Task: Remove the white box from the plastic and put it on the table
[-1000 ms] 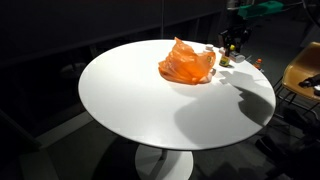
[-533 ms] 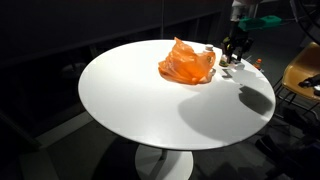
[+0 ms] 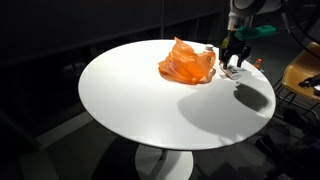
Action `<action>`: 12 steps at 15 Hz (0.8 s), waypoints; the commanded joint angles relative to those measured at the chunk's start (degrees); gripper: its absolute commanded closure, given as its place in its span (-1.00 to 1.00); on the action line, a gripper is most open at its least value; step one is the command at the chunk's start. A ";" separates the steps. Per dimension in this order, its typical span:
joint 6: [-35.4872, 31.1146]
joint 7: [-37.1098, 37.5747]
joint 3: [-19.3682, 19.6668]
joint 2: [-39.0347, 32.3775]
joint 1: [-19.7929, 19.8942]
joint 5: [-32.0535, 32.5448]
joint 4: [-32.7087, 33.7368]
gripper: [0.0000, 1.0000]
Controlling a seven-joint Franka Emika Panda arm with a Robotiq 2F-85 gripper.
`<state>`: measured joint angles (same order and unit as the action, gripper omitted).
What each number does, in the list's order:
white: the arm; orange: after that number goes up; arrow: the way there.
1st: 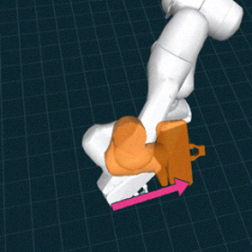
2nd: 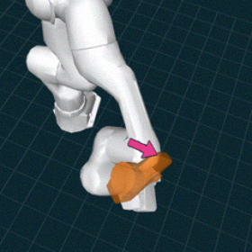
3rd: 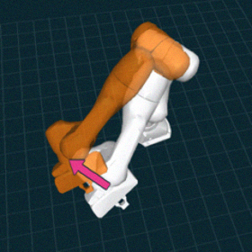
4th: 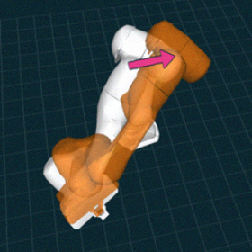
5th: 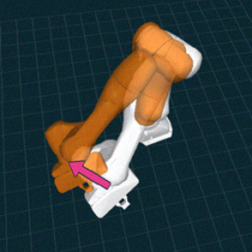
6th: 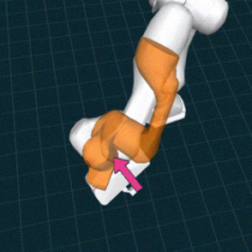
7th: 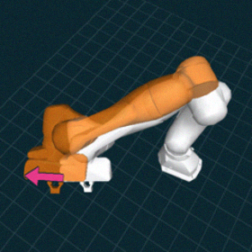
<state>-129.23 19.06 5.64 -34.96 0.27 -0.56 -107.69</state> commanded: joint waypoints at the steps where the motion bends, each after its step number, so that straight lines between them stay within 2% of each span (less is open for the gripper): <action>1: 3.60 -2.66 -0.68 3.59 0.05 -0.56 -0.04 -0.99; 12: 15.61 -8.94 -4.18 15.27 -4.82 5.00 -0.38 -1.00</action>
<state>-116.60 11.34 2.17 -23.44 -3.77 1.93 -107.40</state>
